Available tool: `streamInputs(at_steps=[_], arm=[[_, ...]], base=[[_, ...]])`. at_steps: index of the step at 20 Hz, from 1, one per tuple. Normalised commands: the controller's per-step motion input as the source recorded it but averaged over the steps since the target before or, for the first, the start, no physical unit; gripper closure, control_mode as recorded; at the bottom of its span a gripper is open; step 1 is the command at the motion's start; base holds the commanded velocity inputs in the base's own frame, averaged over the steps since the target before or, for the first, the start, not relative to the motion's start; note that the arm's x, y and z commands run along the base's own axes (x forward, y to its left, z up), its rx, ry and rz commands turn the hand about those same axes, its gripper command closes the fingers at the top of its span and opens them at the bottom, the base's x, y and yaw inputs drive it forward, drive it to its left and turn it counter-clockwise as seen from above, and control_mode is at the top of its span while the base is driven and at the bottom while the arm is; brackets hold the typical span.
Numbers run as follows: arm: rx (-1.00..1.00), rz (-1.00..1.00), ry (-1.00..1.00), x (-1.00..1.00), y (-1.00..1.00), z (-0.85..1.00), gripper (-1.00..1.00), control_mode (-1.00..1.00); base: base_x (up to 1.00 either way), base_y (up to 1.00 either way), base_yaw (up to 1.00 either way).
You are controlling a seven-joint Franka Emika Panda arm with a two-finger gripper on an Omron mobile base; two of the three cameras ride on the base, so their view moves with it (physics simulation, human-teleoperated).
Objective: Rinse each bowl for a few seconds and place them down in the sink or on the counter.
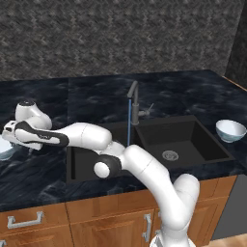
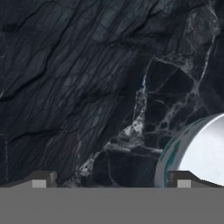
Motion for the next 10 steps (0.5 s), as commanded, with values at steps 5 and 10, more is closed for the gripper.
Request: streamInputs(at_steps=[5, 10], arm=[[-0.02, 0.0, 0.03, 0.04, 0.02, 0.0, -1.0, -1.0], [-0.02, 0.0, 0.04, 0.05, 0.0, 0.0, -1.0, -1.0]], base=[[0.0, 0.0, 0.0], [0.0, 0.0, 0.0]])
